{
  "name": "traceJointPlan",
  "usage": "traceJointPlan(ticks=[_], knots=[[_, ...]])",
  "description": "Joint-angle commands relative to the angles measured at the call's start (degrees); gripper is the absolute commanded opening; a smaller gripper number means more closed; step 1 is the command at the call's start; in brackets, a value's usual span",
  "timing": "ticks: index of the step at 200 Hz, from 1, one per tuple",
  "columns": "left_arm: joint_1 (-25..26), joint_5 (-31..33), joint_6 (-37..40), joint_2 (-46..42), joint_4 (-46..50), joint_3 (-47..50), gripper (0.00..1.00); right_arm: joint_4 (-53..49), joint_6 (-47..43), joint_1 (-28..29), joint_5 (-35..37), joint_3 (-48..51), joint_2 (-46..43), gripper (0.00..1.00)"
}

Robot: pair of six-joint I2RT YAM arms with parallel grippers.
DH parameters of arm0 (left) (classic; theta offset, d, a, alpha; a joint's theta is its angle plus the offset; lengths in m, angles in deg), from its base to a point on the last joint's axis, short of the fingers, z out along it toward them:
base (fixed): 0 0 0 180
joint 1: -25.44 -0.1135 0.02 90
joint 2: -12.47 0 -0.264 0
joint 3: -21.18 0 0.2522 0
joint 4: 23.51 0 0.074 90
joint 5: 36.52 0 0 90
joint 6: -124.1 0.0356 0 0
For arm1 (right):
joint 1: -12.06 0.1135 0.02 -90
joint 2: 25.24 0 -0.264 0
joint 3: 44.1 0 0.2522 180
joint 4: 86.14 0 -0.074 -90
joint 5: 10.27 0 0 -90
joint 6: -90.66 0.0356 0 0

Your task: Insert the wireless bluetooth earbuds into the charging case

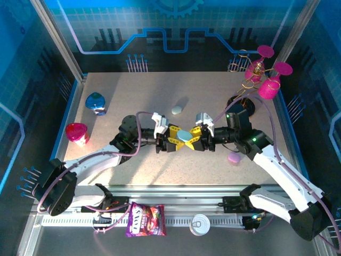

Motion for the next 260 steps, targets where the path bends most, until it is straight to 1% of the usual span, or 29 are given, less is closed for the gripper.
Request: traceJointPlan(ticks=[1, 17, 36, 57, 77, 111, 130, 144, 191, 224, 260], knots=[[0.24, -0.52, 0.46, -0.11, -1.48, -0.38, 0.37, -0.65, -0.31, -0.26, -1.38, 0.39, -0.39, 0.31], [0.17, -0.52, 0.78, -0.04, -1.50, -0.17, 0.34, -0.70, -0.42, -0.26, -0.79, 0.30, -0.59, 0.39], [0.22, -0.55, 1.85, 0.05, -1.81, 0.31, 0.33, 0.12, -0.07, -0.32, -0.08, 0.55, -1.38, 0.55], [0.16, -1.04, 2.95, 0.00, -2.41, 0.89, 0.30, 1.32, 0.85, -0.41, 0.58, 1.00, -2.10, 0.63], [0.19, -1.29, 3.88, -0.35, -2.80, 1.42, 0.30, 1.79, 1.73, -0.78, 1.72, 1.09, -2.36, 0.66], [0.16, -1.33, 6.97, -1.34, -0.90, 2.08, 0.30, 4.52, 4.59, -2.09, 2.86, 1.99, -3.20, 0.67], [0.22, -1.90, 6.33, -2.06, -0.19, 1.82, 0.30, 4.40, 5.52, -3.16, 6.70, 1.97, -3.03, 0.67], [0.16, -2.03, 5.78, -2.49, 0.01, 1.57, 0.30, 4.47, 6.65, -4.40, 8.05, 1.75, -2.61, 0.67], [0.16, -1.40, 6.08, -2.67, 0.88, 1.77, 0.30, 9.07, 10.44, -6.01, 8.36, 2.50, -3.19, 0.68], [0.23, -0.97, 7.08, -2.54, 0.78, 2.16, 0.31, 8.80, 12.98, -7.15, 9.93, 2.41, -3.42, 0.71], [0.17, -0.50, 8.18, -2.68, 1.09, 2.42, 0.31, 6.23, 14.94, -8.16, 9.89, 0.82, -3.29, 0.79]])
